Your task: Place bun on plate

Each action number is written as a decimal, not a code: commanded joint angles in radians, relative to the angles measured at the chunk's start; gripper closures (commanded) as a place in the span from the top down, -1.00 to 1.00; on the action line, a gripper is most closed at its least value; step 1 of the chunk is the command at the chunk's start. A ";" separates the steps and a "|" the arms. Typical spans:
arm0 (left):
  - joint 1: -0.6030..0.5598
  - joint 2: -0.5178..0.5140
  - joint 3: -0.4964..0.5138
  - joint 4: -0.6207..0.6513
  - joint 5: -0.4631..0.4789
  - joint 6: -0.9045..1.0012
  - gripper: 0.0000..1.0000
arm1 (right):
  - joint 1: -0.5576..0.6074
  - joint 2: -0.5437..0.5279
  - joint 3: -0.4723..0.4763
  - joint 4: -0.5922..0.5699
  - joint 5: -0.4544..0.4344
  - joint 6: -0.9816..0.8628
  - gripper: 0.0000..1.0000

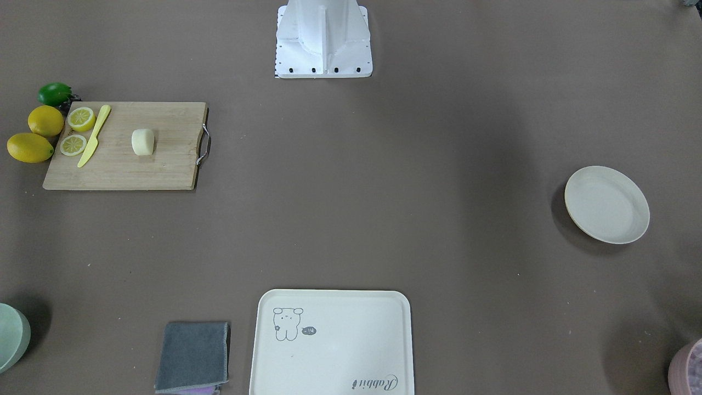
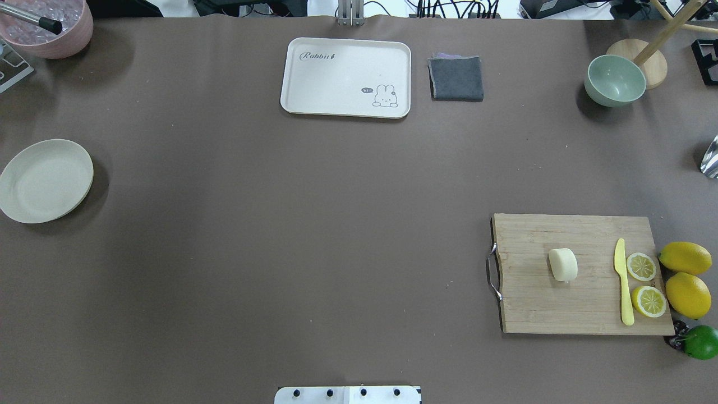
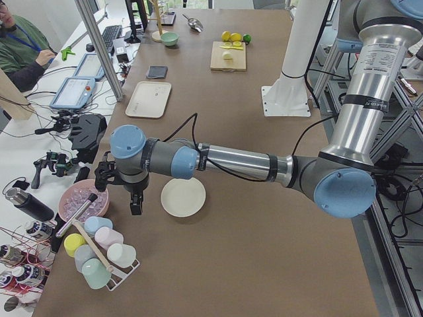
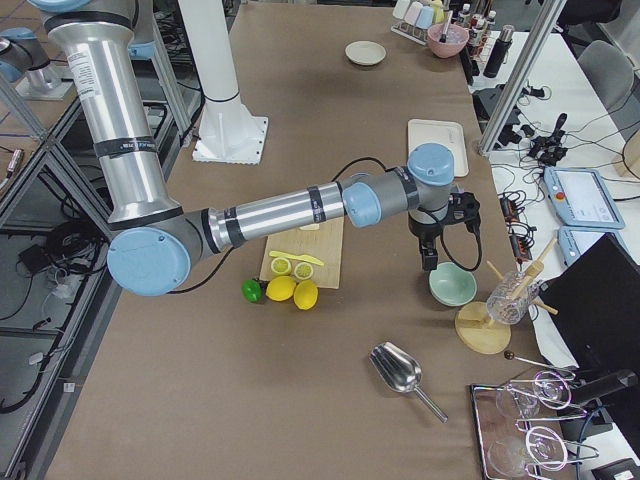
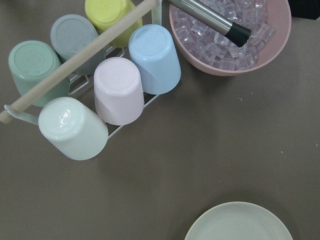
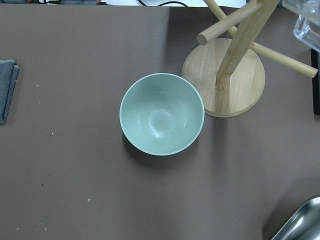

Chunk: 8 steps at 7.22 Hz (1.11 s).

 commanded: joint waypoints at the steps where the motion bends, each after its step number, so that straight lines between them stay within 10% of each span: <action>1: 0.006 0.016 -0.039 -0.001 -0.027 -0.008 0.96 | 0.000 -0.023 0.009 -0.001 0.003 0.000 1.00; 5: 0.116 0.047 -0.024 -0.057 -0.040 0.004 0.96 | -0.002 -0.029 0.011 0.001 0.011 0.000 1.00; 8: 0.197 0.082 0.257 -0.483 -0.027 0.003 0.93 | 0.000 -0.024 0.016 0.001 0.009 0.000 1.00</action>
